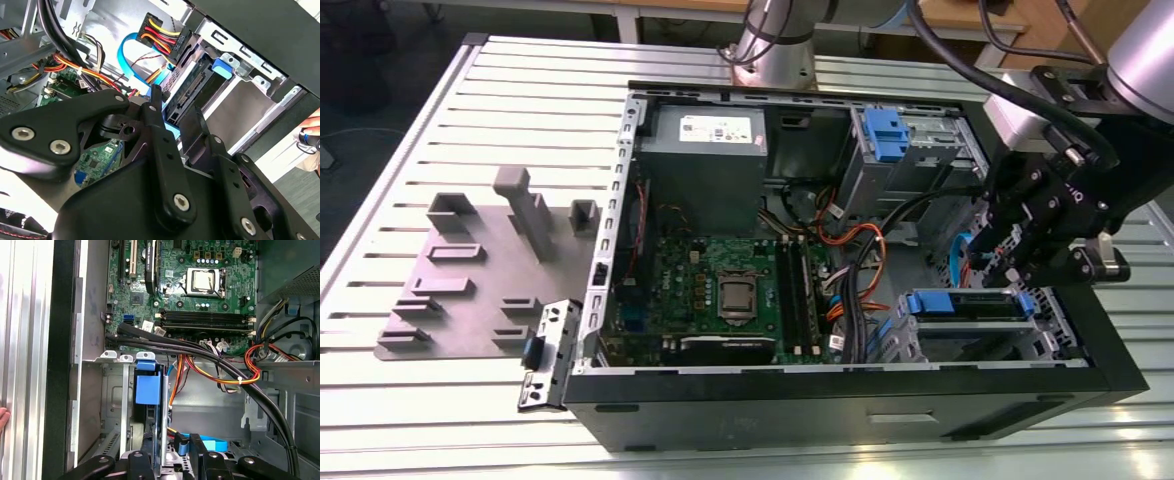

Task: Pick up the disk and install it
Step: 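Insert the first disk wire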

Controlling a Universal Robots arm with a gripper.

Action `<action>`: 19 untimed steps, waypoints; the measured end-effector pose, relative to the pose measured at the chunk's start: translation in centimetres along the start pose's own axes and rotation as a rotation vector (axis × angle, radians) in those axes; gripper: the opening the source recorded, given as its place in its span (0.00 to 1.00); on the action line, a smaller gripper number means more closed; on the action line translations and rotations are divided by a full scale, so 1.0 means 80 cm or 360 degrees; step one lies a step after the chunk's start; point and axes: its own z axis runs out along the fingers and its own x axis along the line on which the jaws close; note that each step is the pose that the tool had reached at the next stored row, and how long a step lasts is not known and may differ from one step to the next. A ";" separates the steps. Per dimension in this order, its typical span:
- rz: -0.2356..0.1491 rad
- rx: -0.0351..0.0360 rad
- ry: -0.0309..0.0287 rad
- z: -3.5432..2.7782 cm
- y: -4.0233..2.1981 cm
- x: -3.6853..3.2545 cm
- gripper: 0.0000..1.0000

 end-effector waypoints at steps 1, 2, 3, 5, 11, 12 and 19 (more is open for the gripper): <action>0.0000 0.0000 -0.00001 0.0001 0.0000 -0.0001 0.42; 0.0000 0.0000 -0.00001 0.0006 0.0001 -0.0001 0.42; 0.0000 0.0000 -0.00001 0.0016 0.0003 0.0000 0.42; 0.0000 0.0000 0.00004 0.0026 0.0005 0.0000 0.42; 0.0000 0.0000 0.00000 0.0030 0.0005 0.0001 0.42; 0.0000 0.0000 0.00001 0.0030 0.0005 0.0001 0.42; 0.0000 0.0000 -0.00001 0.0032 0.0005 0.0001 0.22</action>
